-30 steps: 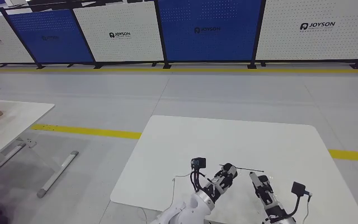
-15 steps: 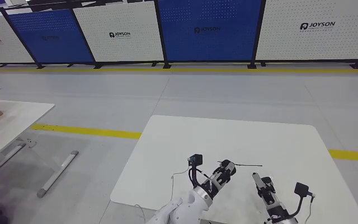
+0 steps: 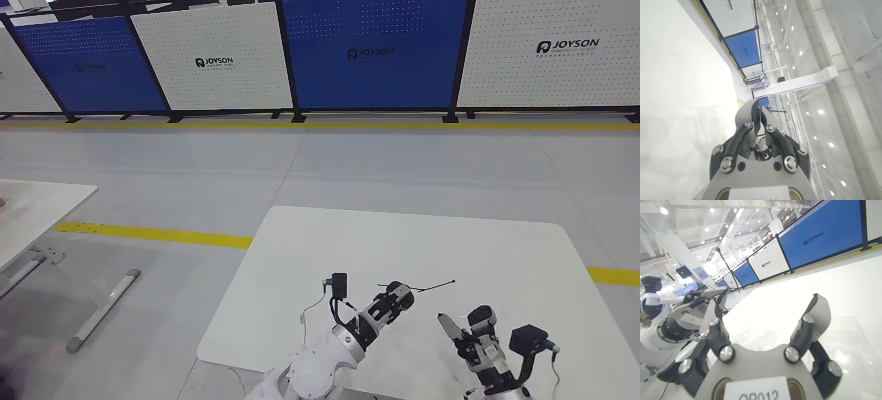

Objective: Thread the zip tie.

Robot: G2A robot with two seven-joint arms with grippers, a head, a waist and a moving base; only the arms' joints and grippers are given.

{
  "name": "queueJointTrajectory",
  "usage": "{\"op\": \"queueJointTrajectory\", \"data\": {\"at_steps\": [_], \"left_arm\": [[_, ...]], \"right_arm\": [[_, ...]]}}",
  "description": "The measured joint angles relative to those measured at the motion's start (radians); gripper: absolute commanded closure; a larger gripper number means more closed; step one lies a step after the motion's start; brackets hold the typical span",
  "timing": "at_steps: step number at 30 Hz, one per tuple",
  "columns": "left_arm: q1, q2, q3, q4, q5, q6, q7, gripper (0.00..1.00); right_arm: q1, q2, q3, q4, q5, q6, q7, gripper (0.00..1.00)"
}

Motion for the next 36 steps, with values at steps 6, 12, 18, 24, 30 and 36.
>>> {"op": "queueJointTrajectory", "data": {"at_steps": [6, 12, 18, 24, 30, 36], "left_arm": [[0.0, 0.0, 0.0, 0.0, 0.001, 0.0, 0.001, 1.0], [-0.006, 0.0, 0.016, 0.001, 0.003, -0.002, -0.017, 1.0], [-0.014, -0.001, 0.05, 0.013, 0.033, 0.002, -0.022, 1.0], [-0.02, -0.003, 0.06, 0.021, 0.039, 0.007, -0.016, 1.0], [-0.022, -0.003, 0.062, 0.022, 0.039, 0.006, -0.012, 1.0], [-0.023, -0.002, 0.067, 0.023, 0.045, 0.001, -0.001, 1.0]], "right_arm": [[0.0, 0.0, 0.0, 0.0, 0.003, 0.0, 0.001, 0.0], [0.029, -0.006, -0.015, 0.035, 0.042, 0.054, 0.072, 0.0], [0.056, -0.011, -0.044, 0.038, 0.012, 0.116, 0.129, 0.0], [0.057, -0.012, -0.047, 0.034, 0.003, 0.119, 0.129, 0.0], [0.058, -0.014, -0.045, 0.035, 0.009, 0.14, 0.116, 0.0], [0.059, -0.017, -0.052, 0.032, -0.017, 0.165, 0.11, 0.58]]}}
